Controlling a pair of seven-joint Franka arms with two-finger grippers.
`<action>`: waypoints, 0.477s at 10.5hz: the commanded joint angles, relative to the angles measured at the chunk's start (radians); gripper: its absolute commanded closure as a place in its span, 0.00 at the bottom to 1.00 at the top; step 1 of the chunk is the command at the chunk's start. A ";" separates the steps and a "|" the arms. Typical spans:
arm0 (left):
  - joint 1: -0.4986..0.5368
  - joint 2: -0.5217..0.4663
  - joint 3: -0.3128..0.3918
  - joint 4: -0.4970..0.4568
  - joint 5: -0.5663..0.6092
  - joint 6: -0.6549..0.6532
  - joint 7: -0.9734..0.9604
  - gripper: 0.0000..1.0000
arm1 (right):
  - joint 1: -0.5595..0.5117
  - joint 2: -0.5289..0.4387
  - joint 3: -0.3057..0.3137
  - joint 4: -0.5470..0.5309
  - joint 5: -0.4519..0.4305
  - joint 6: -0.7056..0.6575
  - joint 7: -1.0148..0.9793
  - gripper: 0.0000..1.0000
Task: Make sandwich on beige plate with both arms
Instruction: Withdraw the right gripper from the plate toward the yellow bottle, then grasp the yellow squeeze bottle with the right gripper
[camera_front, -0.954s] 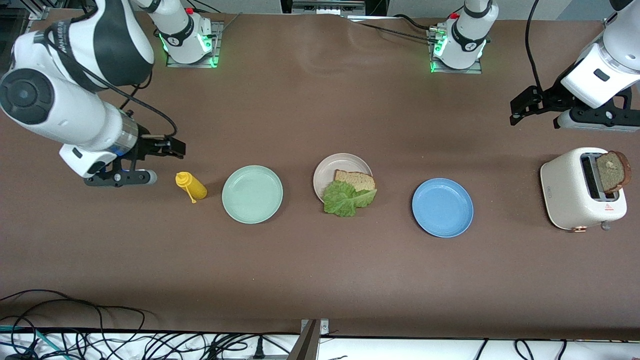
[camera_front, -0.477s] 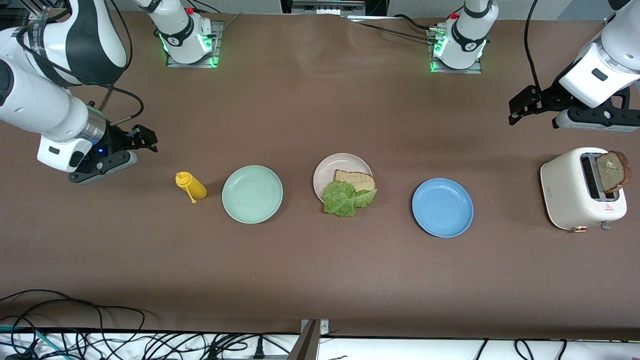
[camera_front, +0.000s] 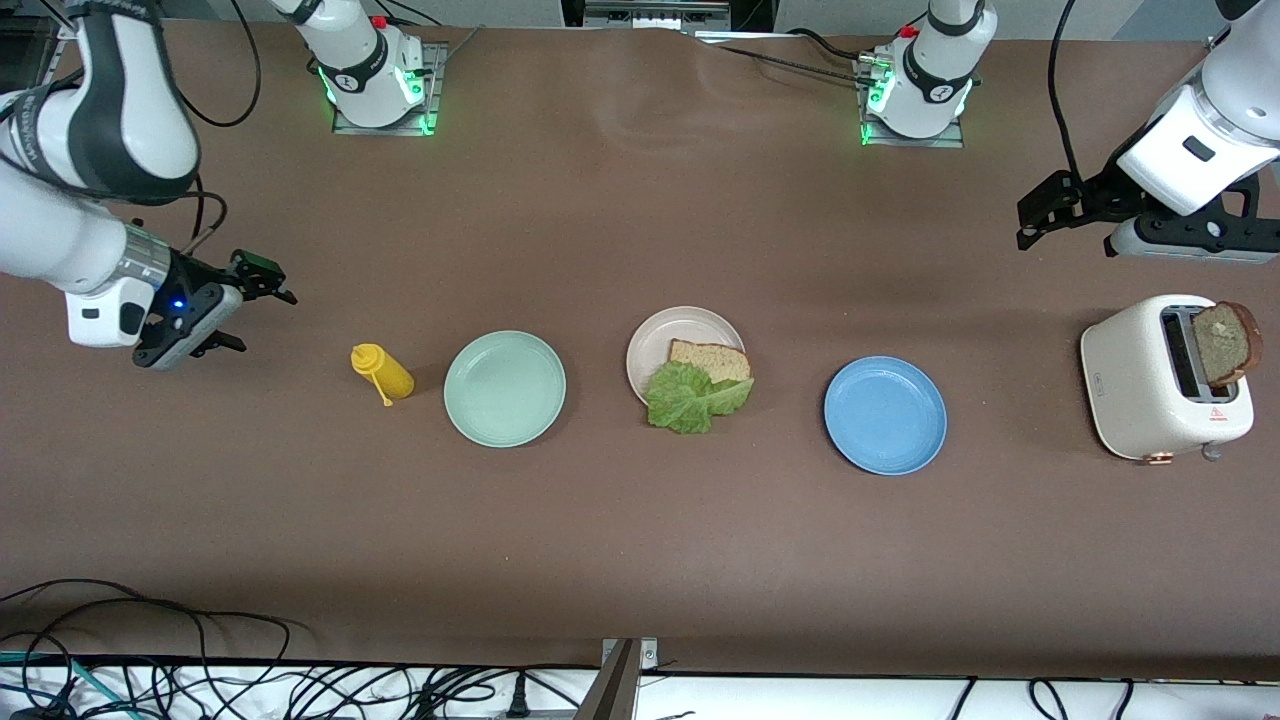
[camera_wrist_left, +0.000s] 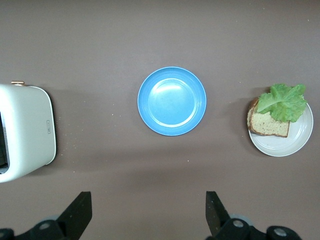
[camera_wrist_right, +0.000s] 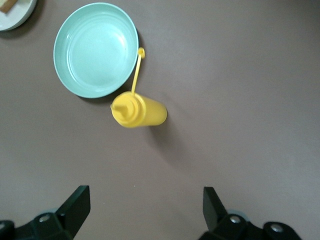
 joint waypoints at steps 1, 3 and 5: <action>-0.008 -0.007 -0.002 0.009 -0.005 -0.007 -0.005 0.00 | -0.017 0.029 -0.034 -0.032 0.122 0.028 -0.202 0.00; -0.008 -0.007 -0.003 0.009 -0.005 -0.007 -0.006 0.00 | -0.020 0.085 -0.037 -0.032 0.190 0.072 -0.365 0.00; -0.009 -0.007 -0.011 0.009 -0.004 -0.007 -0.006 0.00 | -0.023 0.155 -0.041 -0.032 0.302 0.106 -0.514 0.00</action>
